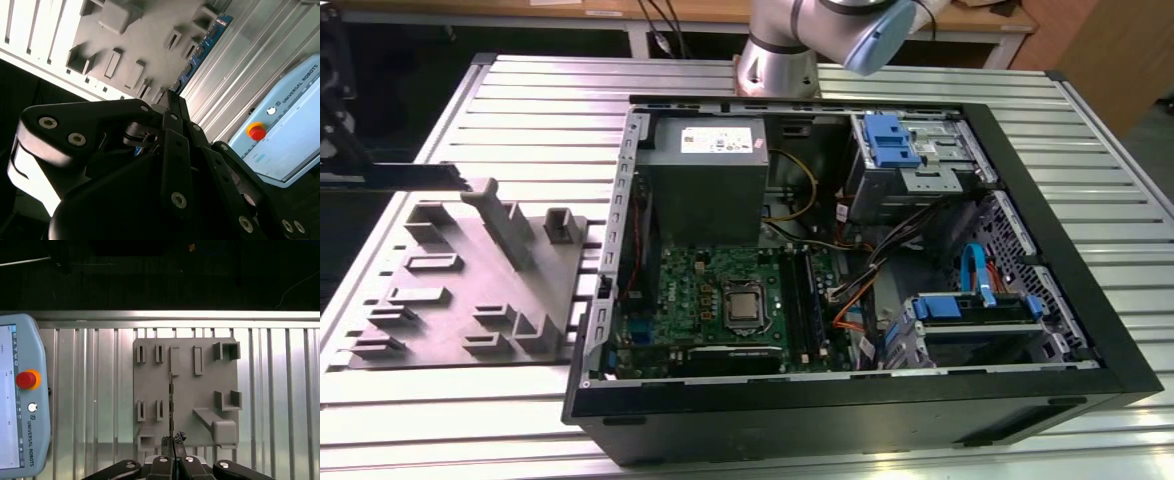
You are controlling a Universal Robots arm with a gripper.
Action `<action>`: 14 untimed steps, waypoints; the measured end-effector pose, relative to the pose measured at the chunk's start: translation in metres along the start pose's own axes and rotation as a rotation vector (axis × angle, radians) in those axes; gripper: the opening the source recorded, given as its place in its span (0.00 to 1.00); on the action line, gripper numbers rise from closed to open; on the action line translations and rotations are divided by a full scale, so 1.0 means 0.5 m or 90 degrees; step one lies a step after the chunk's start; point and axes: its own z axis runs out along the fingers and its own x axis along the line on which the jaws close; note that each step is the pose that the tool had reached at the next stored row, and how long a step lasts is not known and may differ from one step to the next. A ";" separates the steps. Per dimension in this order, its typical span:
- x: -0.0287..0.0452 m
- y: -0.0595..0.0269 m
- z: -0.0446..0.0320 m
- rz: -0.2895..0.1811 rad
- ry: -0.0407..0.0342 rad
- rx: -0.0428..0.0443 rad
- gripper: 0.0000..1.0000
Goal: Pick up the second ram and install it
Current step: 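Pick up the second ram and move it above second insertion slot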
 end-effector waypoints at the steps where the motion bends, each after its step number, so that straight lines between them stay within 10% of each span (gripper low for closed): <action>1: 0.000 -0.008 0.000 0.000 0.0000 0.0000 0.11; 14: -0.003 -0.119 -0.005 0.000 0.0001 -0.0002 0.11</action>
